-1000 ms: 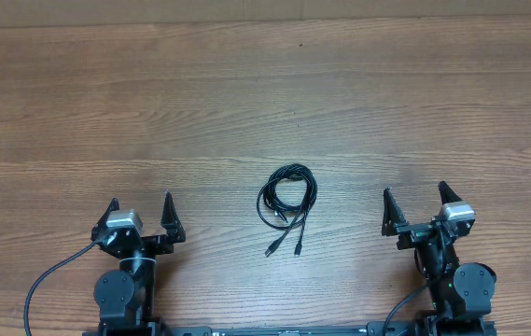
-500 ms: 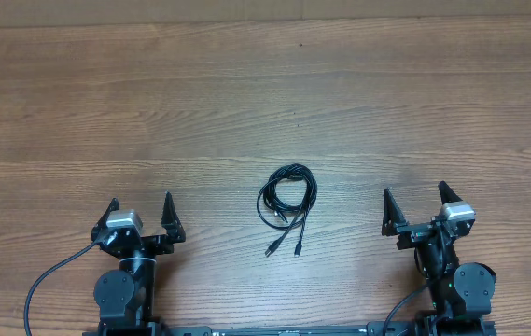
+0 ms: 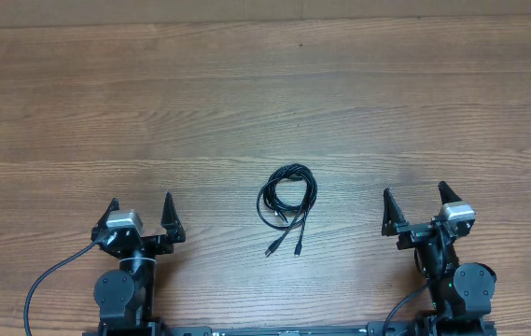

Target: Untangle cables

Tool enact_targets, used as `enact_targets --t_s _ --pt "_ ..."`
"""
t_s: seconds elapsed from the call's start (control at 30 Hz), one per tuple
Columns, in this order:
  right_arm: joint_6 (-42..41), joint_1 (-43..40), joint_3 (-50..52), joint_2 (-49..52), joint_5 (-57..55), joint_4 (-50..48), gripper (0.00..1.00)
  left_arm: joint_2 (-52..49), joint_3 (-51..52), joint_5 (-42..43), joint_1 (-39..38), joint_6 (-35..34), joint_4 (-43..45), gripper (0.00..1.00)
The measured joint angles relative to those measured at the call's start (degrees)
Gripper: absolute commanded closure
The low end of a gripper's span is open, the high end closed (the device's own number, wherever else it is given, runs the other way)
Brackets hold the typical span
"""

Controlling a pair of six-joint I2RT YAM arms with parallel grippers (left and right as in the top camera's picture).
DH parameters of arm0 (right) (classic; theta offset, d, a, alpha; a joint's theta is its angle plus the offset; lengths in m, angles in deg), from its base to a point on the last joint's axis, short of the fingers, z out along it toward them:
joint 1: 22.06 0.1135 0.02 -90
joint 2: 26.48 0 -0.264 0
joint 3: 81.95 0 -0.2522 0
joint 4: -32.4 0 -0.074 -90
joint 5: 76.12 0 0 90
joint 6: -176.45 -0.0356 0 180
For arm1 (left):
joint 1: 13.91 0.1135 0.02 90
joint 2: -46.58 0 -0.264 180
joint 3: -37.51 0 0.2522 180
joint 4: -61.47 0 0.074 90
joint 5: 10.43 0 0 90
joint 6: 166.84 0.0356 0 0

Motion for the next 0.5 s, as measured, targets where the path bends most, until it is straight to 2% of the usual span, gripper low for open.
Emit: enact_targets --t_s 0.5 --pt "0.0 0.0 0.0 0.0 0.0 0.0 0.0 0.0 0.0 -0.4 0.0 0.0 0.3 0.0"
